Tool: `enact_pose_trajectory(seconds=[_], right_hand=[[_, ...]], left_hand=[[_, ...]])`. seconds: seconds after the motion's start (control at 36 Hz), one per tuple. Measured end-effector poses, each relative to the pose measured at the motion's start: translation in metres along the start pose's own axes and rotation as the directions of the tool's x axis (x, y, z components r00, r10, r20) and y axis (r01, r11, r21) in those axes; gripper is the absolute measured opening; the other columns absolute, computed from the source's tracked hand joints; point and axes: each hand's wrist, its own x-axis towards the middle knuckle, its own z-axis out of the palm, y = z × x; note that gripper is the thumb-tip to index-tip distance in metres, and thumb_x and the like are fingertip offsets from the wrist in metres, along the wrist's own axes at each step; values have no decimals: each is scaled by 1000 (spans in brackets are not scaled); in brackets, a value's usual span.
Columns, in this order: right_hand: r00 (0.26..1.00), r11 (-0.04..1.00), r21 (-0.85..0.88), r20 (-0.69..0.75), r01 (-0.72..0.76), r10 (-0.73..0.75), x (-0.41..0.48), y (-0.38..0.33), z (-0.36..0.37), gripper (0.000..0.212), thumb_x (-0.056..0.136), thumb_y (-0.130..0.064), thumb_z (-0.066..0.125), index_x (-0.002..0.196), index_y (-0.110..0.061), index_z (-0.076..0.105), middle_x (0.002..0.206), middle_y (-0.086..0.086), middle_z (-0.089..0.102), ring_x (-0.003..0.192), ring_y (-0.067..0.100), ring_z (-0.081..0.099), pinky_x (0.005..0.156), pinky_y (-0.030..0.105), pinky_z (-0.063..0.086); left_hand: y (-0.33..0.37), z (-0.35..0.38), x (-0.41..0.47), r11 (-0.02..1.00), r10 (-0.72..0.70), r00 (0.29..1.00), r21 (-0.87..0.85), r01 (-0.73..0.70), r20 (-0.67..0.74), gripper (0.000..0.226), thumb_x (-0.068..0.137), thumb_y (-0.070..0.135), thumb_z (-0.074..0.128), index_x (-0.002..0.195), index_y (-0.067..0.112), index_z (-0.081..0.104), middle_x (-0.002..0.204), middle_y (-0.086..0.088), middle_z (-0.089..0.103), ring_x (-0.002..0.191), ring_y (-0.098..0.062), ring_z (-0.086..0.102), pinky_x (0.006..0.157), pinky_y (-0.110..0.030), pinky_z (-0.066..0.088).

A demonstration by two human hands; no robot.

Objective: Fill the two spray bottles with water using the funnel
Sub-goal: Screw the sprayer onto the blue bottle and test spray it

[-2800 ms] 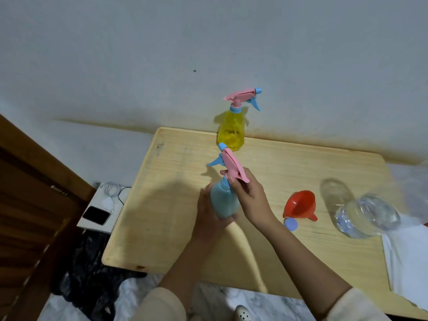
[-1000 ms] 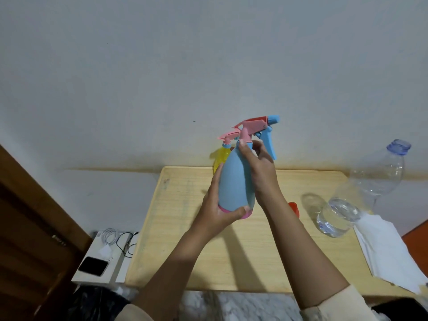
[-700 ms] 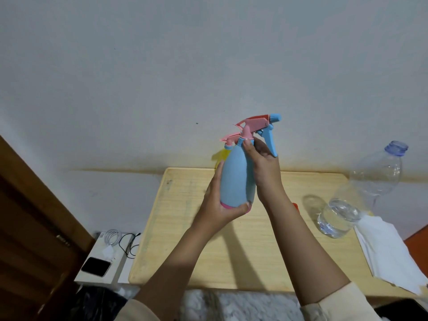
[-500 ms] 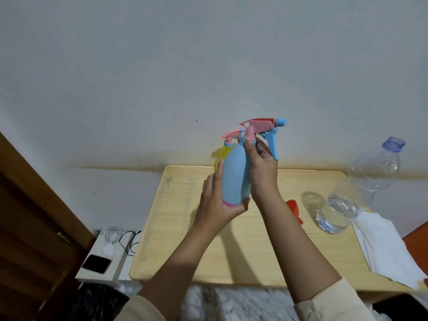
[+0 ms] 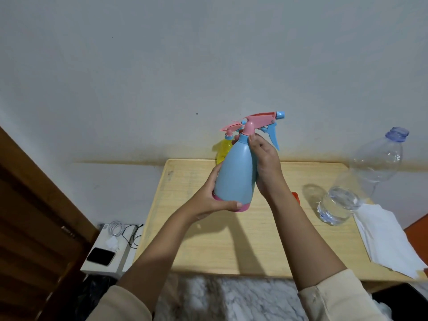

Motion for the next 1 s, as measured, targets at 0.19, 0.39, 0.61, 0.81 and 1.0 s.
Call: enact_pose_trajectory(seconds=[0.19,0.39,0.61,0.81,1.0], right_hand=[[998,1000,-10,-68,0,-1,2,9,-1,25,98,-28,46,92,-14,66,85,-1,68,76,13,61,73,30,50],[997,971,-240,-67,14,-31,-8,33,11,36,99,-37,38,101,-8,59,92,13,63,81,12,55,73,27,44],[991,970,-236,129,61,-31,-15,32,6,31,92,-35,53,92,-4,56,83,6,60,74,13,55,69,28,44],[988,983,-162,115,-85,104,-27,33,-9,19,93,-33,53,83,-18,59,78,-3,63,69,11,58,65,23,45],[996,892,-449,30,-56,78,-45,39,-21,33,95,-34,48,73,-11,52,69,2,50,68,15,46,63,29,32]], left_hand=[[-6,14,-4,986,-4,989,162,27,-146,102,59,34,85,140,45,23,127,22,44,112,0,52,89,-24,52],[-25,29,-12,954,47,946,295,53,-322,110,56,45,86,142,46,18,138,14,42,125,-13,46,96,-44,49],[-25,31,-27,985,-17,939,156,75,-344,97,60,36,87,131,60,27,128,22,51,114,-3,56,89,-30,54],[-22,58,-39,989,-121,930,37,142,-347,79,65,25,84,126,45,39,119,11,59,107,-10,62,83,-34,56],[-34,92,-54,959,-156,824,115,258,-545,85,58,40,84,125,50,34,117,14,57,105,-9,60,82,-37,56]])
